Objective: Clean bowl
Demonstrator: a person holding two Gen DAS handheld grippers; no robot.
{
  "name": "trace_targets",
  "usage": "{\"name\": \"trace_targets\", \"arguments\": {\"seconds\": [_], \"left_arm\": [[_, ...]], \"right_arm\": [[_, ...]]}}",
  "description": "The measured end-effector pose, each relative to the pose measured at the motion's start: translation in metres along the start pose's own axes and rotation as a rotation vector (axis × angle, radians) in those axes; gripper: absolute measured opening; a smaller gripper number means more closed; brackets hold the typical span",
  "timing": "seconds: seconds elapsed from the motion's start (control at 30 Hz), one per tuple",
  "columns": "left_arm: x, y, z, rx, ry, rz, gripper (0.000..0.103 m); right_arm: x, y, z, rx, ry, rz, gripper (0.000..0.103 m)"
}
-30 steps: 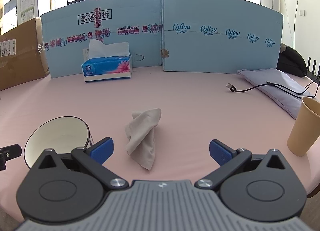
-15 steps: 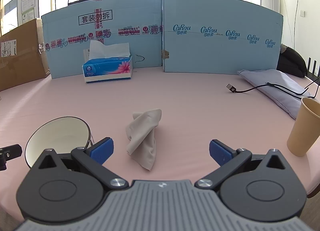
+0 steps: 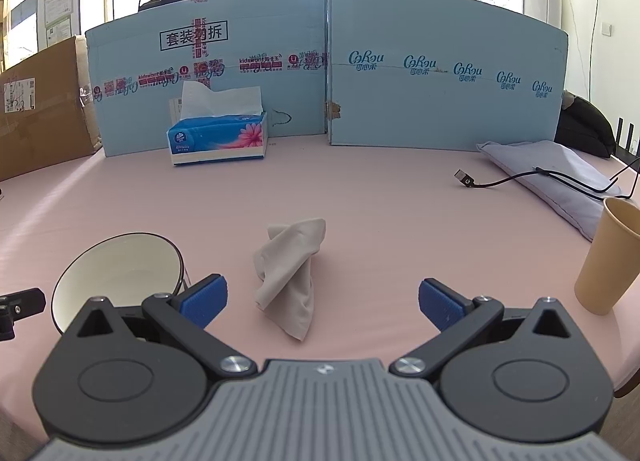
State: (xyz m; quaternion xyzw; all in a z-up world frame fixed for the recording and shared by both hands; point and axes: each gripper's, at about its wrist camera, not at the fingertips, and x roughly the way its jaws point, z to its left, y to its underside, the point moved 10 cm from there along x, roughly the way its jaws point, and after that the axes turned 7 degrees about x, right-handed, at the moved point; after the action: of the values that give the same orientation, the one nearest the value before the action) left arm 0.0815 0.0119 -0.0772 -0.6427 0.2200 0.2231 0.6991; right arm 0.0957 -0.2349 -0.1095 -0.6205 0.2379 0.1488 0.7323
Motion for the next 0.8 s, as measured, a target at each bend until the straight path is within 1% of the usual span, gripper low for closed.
{"name": "trace_targets", "arguments": {"seconds": [0.47,0.63,0.73,0.8], "left_arm": [[0.002,0.0,0.002,0.002,-0.005,0.003,0.103],[0.003,-0.001,0.005,0.0,-0.01,0.004,0.103],[0.001,-0.004,0.007,-0.001,-0.009,-0.018,0.103],[-0.002,-0.007,0.009,-0.015,0.013,-0.057,0.103]], "right_arm": [[0.0,-0.003,-0.001,0.016,-0.023,-0.017,0.103],[-0.003,-0.006,-0.002,0.022,-0.036,-0.045,0.103],[-0.005,-0.009,-0.002,0.026,-0.052,-0.071,0.103],[-0.006,-0.012,-0.004,0.039,-0.075,-0.099,0.103]]}}
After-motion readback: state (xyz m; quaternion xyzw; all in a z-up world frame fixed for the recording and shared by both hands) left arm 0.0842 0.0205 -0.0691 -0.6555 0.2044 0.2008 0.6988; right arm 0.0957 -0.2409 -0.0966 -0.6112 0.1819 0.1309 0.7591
